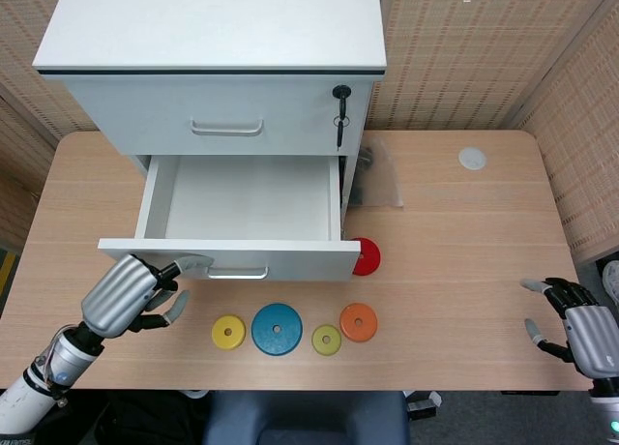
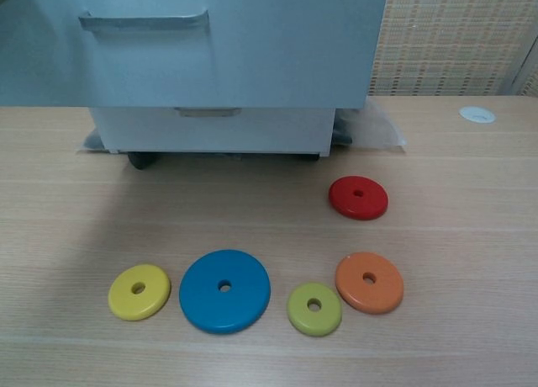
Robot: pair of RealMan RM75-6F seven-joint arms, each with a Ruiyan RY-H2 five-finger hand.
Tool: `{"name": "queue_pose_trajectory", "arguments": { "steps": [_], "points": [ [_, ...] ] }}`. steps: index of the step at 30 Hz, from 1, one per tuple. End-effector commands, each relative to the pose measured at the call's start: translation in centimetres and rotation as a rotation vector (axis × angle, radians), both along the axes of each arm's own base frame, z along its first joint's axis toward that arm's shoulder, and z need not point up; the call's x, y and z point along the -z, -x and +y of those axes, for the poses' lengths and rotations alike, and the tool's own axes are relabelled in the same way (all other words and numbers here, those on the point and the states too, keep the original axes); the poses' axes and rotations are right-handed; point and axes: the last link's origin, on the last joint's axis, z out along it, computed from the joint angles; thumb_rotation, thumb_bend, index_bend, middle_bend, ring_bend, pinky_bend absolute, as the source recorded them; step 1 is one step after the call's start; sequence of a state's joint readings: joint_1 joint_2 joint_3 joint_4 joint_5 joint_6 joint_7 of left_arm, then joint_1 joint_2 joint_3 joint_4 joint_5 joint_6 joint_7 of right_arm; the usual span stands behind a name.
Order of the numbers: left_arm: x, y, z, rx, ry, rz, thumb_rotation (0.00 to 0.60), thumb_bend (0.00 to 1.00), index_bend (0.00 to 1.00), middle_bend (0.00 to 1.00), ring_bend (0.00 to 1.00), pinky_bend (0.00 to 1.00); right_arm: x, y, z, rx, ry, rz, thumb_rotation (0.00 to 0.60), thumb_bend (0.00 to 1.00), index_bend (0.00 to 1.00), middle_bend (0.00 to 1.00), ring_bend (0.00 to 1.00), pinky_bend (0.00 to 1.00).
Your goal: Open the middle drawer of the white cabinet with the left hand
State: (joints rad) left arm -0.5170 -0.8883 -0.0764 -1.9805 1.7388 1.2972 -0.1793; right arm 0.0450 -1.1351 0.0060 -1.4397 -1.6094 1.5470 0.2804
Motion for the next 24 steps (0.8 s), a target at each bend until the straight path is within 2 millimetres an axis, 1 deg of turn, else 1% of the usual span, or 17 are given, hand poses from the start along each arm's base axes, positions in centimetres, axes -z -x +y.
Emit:
{"name": "queue_pose_trajectory", "arguments": {
  "steps": [1, 4, 8, 12, 15, 18, 24],
  "points": [
    [-0.5, 0.9, -0.4, -0.016, -0.02, 0.003, 0.6, 0.55, 0.27, 0.94, 0.95, 1.0, 0.1, 0.0, -0.1, -0.001, -0.004, 0.001, 0.6, 0.33, 0.25, 0.33, 0.2, 0.21],
    [-0.8, 2.1, -1.3, -0.033, -0.037, 0.009, 0.6, 0.55, 0.35, 0.94, 0.95, 1.0, 0.2, -0.1, -0.2, -0.002, -0.01, 0.001, 0.6, 0.33, 0.25, 0.33, 0.2, 0.21],
    [-0.4, 3.9, -2.3, -0.071, -0.047, 0.037, 0.6, 0.55, 0.51, 0.94, 0.95, 1.0, 0.4, -0.1, -0.4, -0.002, -0.017, 0.001, 0.6, 0.33, 0.25, 0.33, 0.2, 0.21],
    [0.4, 5.9, -3.1, -0.126, -0.055, 0.075, 0.6, 0.55, 0.63, 0.94, 0.94, 1.0, 0.5, -0.2, -0.6, -0.005, -0.022, 0.001, 0.6, 0.33, 0.25, 0.33, 0.2, 0.21],
    [1.3, 7.6, -3.4, -0.175, -0.06, 0.126, 0.6, 0.55, 0.7, 0.94, 0.94, 1.0, 0.6, -0.2, -0.8, -0.004, -0.026, 0.002, 0.6, 0.33, 0.25, 0.33, 0.2, 0.21],
    [2.6, 9.7, -3.8, -0.223, -0.059, 0.218, 0.6, 0.55, 0.72, 0.94, 0.94, 1.0, 0.8, -0.1, -0.8, 0.001, -0.032, 0.002, 0.6, 0.33, 0.25, 0.33, 0.2, 0.21],
    [4.5, 12.7, -4.4, -0.298, -0.12, 0.354, 0.6, 0.55, 0.74, 0.96, 0.94, 1.0, 0.9, 0.0, -1.0, 0.004, -0.041, 0.004, 0.6, 0.33, 0.25, 0.33, 0.2, 0.21]
  ]
}}
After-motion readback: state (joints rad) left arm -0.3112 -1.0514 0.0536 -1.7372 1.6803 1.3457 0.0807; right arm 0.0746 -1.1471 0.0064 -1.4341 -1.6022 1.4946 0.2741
